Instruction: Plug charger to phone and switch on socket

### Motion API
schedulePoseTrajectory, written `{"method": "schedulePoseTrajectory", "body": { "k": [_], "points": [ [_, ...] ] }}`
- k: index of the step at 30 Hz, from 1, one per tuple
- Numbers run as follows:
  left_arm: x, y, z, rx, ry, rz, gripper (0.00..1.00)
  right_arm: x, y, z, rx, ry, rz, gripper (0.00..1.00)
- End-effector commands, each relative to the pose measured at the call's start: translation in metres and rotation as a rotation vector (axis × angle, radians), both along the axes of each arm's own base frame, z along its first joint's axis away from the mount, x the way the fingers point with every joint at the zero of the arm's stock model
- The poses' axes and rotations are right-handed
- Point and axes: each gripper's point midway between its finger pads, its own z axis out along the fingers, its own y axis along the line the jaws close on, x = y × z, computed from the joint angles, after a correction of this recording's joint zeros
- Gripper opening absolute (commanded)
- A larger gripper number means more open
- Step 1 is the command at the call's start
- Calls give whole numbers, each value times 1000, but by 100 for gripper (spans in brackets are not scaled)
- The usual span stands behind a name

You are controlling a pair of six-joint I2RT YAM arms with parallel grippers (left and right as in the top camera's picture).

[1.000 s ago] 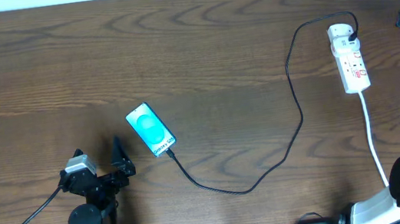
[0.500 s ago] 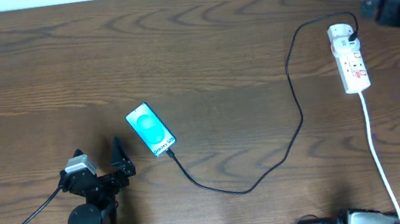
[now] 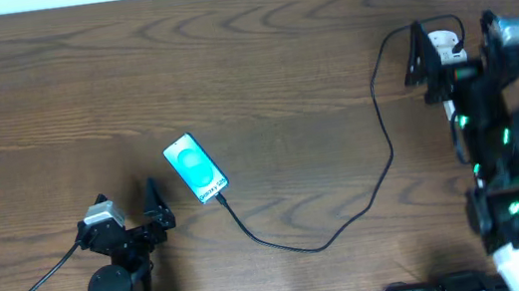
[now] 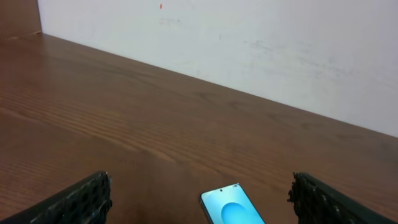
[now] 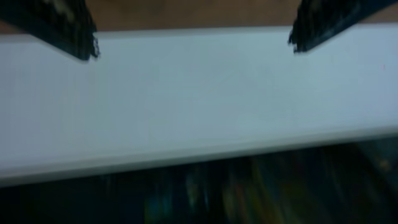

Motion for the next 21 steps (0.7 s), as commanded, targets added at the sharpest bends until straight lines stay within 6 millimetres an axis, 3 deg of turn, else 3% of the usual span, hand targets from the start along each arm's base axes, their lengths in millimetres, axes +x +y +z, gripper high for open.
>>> {"method": "schedulePoseTrajectory", "body": {
  "k": [1,6,12,18,21],
  "points": [
    [-1,5,-17,22,50,26,93,-27,2,-27,-80,-83,-6,99],
    [-1,5,-17,22,50,26,93,-56,-2,-74,-83,-119,-20,99],
    [-1,5,-17,22,50,26,93,-73,-5,-135,-86,-71,-29,99],
    [-1,5,-17,22,50,26,93,-73,-12,-180,-100,112,-58,99],
    [-1,5,-17,22,50,26,93,-77,-16,-212,-87,243,-75,99]
  ]
}}
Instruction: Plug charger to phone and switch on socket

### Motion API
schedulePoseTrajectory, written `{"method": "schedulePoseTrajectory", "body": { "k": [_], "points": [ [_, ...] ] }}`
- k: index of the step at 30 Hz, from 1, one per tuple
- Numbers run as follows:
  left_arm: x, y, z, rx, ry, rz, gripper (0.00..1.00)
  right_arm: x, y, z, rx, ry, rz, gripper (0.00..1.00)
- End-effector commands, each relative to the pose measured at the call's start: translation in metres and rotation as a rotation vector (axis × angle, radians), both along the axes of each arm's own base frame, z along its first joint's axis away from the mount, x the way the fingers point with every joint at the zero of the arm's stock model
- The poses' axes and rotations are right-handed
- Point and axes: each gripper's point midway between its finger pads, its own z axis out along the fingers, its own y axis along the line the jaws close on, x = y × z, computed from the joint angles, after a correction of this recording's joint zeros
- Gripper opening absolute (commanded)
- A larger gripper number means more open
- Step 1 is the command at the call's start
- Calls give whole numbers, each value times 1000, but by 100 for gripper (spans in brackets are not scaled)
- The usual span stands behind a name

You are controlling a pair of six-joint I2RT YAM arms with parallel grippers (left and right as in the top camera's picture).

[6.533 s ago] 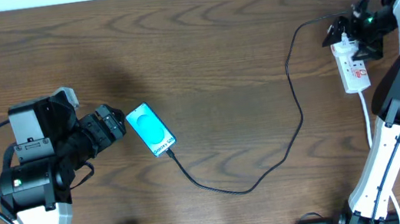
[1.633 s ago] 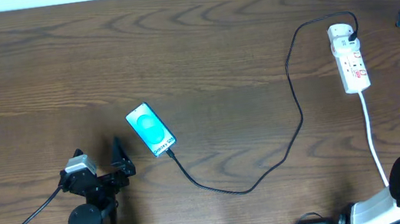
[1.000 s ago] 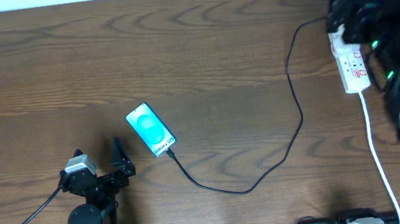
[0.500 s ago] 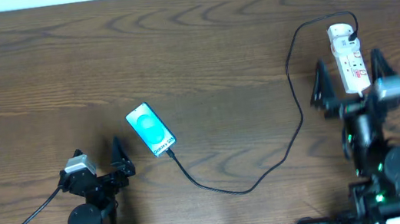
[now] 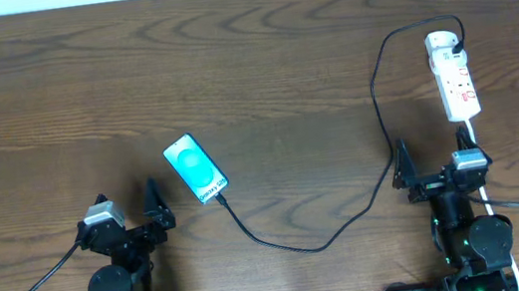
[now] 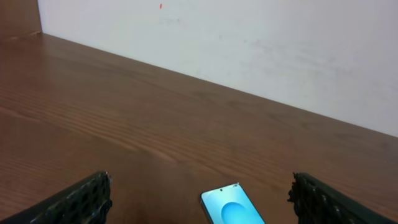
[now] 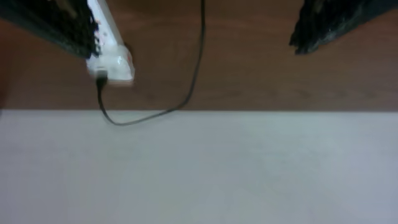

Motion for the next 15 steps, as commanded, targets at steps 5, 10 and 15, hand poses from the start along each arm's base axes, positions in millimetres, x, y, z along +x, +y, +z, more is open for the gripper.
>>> {"method": "schedulePoseTrajectory", "body": {
  "k": [5,10,15],
  "points": [
    [-1,5,-17,22,51,26,93,-8,-8,-27,13,99,-49,99],
    [-1,5,-17,22,51,26,93,-9,-8,-25,18,88,-49,99],
    [-1,5,-17,22,51,26,93,-9,-8,-21,20,72,-44,99]
  ]
}}
